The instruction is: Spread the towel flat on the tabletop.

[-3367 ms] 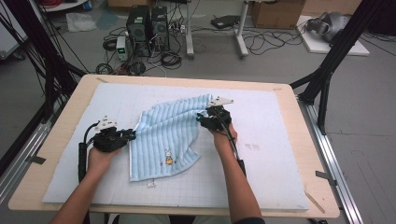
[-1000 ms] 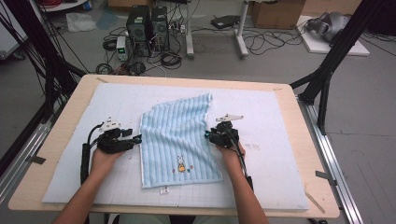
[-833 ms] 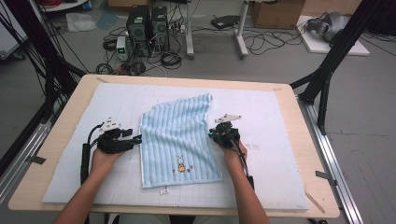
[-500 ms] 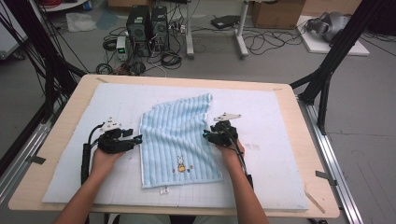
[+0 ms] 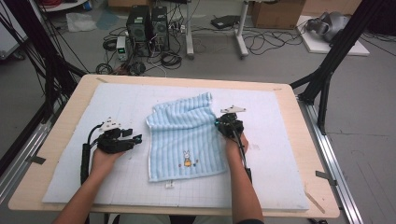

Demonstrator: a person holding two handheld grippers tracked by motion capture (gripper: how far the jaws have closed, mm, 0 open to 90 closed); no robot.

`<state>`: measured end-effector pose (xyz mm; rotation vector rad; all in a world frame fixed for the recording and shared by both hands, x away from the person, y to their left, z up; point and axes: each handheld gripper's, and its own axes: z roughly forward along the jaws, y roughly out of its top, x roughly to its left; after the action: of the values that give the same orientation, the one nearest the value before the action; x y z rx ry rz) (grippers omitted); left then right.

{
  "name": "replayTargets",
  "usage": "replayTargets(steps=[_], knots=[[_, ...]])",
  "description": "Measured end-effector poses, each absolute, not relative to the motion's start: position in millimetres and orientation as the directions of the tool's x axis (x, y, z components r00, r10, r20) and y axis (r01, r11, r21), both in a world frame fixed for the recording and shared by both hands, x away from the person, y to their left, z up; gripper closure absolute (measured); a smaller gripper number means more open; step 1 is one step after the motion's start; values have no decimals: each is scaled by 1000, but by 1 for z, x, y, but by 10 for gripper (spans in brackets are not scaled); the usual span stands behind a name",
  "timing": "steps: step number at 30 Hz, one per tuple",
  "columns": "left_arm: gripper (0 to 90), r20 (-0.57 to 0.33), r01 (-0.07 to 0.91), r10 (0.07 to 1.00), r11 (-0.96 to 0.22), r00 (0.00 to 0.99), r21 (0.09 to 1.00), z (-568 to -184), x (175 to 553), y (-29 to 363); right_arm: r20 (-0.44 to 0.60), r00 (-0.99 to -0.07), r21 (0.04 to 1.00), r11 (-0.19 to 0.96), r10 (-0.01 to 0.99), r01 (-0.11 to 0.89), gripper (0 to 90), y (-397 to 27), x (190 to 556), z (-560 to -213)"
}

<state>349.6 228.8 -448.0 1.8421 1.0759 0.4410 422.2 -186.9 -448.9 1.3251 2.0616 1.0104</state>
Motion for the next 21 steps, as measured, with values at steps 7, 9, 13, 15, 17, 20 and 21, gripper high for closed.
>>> replayTargets(steps=[7,9,13,15,17,20,21], knots=[[452,-138,492,820,-189,555,850,-448,349,229,34,-345,813,175,938,556,691,-202,421,-445],[451,-138,491,820,-190,556,850,-448,349,230,50,-345,820,159,937,550,657,-204,419,-442],[429,-148,487,815,-181,561,854,-447,348,230,104,-335,834,102,937,543,399,-212,406,-433],[414,-154,475,806,-172,571,863,-446,347,230,132,-354,847,80,926,526,345,-219,391,-425],[385,-158,463,798,-165,582,871,-445,346,229,111,-390,851,115,914,513,309,-223,379,-422],[313,-166,450,785,-157,597,879,-445,345,226,97,-440,857,150,893,493,263,-230,360,-420],[278,-166,450,785,-157,597,879,-445,345,226,97,-440,857,150,893,493,263,-230,360,-420]])
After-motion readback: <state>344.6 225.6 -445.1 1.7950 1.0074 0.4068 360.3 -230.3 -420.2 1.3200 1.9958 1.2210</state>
